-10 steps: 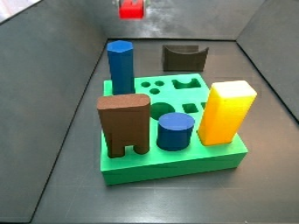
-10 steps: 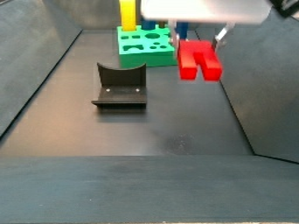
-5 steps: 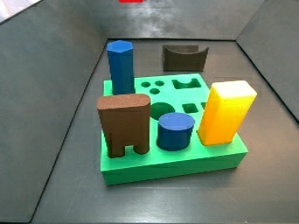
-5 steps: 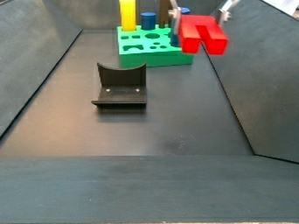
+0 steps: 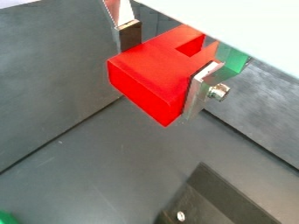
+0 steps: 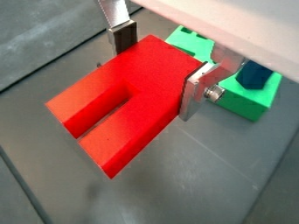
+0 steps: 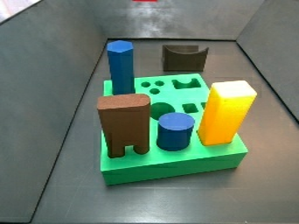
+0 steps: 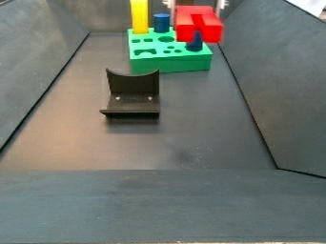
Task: Pick up the double-square object. Move up. Rotate the double-square object. Place the double-square object on the fixture. Regrasp the double-square object. Move to above the board. Insert the double-square object.
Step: Place the double-square object on the fixture.
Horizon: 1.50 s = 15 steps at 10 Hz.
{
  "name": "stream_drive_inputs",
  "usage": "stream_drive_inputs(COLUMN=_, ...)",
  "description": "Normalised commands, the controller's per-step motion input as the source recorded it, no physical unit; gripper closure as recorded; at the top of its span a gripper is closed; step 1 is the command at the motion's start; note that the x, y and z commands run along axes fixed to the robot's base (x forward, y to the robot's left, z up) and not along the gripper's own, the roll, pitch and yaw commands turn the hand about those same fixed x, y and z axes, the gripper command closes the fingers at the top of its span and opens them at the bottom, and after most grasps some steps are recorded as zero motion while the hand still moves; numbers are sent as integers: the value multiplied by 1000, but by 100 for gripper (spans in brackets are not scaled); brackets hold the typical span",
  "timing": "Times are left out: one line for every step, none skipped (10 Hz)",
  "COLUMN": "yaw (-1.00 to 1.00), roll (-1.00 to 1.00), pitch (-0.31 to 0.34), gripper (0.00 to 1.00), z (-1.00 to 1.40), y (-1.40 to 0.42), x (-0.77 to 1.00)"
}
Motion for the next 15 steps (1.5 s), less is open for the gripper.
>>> stream_drive_inputs(yaw=51, roll=93, pitch=139, gripper=100, z=80, y=-209, x=1000)
stream_drive_inputs(yaw=48, roll=88, pitch=136, gripper=100, z=73, y=-188, x=1000)
stream_drive_inputs(yaw=44, roll=83, pitch=136, gripper=100, z=67, y=-173, x=1000)
stream_drive_inputs(yaw=45, roll=80, pitch=145, gripper=100, z=63, y=-158, x=1000)
stream_drive_inputs(yaw=44, roll=77, pitch=143, gripper=100, z=58, y=-146, x=1000)
stream_drive_inputs(yaw=45, roll=74, pitch=144, gripper=100, z=47, y=-124, x=1000)
stream_drive_inputs(yaw=44, roll=73, pitch=143, gripper=100, z=45, y=-112, x=1000)
stream_drive_inputs(yaw=46, roll=71, pitch=146, gripper=100, z=37, y=-95, x=1000)
stream_drive_inputs(yaw=34, roll=-1000, pitch=-36, gripper=100, z=-345, y=198, x=982)
stream_drive_inputs(yaw=28, roll=-1000, pitch=-34, gripper=100, z=-336, y=221, x=875)
stream_drive_inputs(yaw=15, roll=-1000, pitch=-38, gripper=100, z=-188, y=156, x=773)
stream_drive_inputs(yaw=14, roll=-1000, pitch=-33, gripper=100, z=-122, y=103, x=702)
stream_drive_inputs(yaw=11, roll=-1000, pitch=-16, gripper=100, z=-62, y=61, x=553)
stream_drive_inputs(yaw=6, roll=-1000, pitch=4, gripper=100, z=-30, y=46, x=451)
stream_drive_inputs(yaw=3, roll=-1000, pitch=20, gripper=100, z=-16, y=45, x=387)
